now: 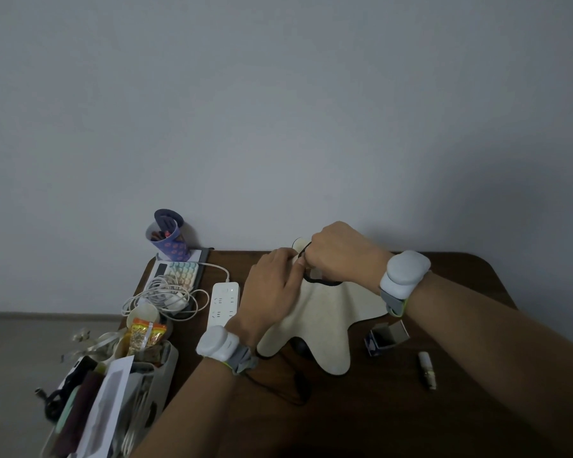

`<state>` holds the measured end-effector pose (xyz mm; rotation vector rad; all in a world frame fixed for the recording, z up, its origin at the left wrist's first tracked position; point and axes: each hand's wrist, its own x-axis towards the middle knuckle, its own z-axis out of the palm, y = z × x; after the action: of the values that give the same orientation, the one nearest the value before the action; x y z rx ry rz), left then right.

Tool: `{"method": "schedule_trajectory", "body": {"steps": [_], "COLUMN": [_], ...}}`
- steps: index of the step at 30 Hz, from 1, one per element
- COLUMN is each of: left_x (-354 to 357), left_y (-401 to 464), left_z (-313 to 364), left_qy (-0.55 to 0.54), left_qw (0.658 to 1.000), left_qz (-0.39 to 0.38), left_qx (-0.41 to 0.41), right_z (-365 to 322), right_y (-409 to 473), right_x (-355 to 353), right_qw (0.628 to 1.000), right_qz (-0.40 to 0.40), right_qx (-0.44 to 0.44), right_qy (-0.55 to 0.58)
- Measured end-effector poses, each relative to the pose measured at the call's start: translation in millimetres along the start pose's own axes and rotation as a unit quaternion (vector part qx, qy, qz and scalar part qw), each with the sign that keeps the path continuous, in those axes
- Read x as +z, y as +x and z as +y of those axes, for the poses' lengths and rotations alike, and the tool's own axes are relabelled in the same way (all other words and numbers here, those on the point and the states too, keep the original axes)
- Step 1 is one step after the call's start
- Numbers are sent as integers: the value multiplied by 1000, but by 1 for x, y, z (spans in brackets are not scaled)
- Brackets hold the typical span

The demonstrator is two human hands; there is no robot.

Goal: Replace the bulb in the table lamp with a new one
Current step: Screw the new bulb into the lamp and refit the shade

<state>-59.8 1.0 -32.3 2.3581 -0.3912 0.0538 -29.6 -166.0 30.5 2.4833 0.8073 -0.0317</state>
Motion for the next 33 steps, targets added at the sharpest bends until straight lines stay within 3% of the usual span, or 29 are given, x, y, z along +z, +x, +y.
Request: {"method": "schedule_trajectory", "body": {"steps": [16, 33], "left_x": [4, 4], "left_y": [0, -1], "left_z": [-2, -1], "left_qy": [-6, 6], "left_qw": [1000, 1000], "left_qz": [8, 5], "left_qx": [0, 12], "right_z": [-4, 2], "right_y": [7, 8], "right_x": [11, 9], "right_qw": [999, 998], "right_qz": [31, 3], "right_qx": [13, -2], "right_qy": [20, 67]}}
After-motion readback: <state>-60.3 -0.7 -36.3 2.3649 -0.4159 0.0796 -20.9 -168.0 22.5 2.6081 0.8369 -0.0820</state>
